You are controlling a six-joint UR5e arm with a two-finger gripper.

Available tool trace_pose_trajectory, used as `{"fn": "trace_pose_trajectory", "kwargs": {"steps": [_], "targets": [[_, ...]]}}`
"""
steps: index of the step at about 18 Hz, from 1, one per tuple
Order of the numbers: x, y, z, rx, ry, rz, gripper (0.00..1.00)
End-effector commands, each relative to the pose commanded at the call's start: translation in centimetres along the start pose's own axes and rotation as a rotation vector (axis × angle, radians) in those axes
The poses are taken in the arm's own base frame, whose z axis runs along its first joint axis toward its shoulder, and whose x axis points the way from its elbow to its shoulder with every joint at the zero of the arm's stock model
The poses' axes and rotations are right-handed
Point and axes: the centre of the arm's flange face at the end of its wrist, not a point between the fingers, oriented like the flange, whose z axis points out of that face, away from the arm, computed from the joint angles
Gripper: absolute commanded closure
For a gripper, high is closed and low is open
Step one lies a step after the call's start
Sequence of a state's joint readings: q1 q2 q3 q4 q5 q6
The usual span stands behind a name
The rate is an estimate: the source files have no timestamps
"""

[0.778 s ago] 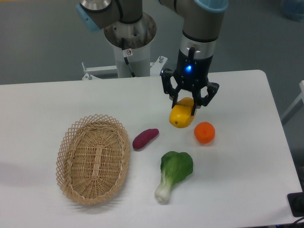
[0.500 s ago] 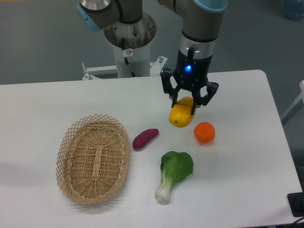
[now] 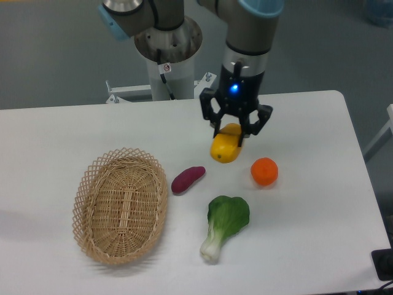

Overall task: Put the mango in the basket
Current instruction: 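Close the gripper on the yellow mango and lift it off the table, then carry the held mango over the purple sweet potato into the wicker basket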

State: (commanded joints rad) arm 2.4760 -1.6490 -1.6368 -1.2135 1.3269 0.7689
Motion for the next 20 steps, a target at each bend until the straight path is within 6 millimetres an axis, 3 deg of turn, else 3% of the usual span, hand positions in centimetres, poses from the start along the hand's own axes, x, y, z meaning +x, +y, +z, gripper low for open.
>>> {"fn": "trace_pose_trajectory", "kwargs": {"steps": [5,10,13,20], "targets": [[4.7,-2.9,4.5,-0.007,-0.014,-0.064,0.45],[10.0,-6.7,11.0,-0.037,-0.101,-0.112,0.42],[12.0,-7.3,14.8,-0.079,-0.086,-0.080,0.42],[16.2,-7.7,19.7,-0.142,-0.040,-0.011,0.39]]}}
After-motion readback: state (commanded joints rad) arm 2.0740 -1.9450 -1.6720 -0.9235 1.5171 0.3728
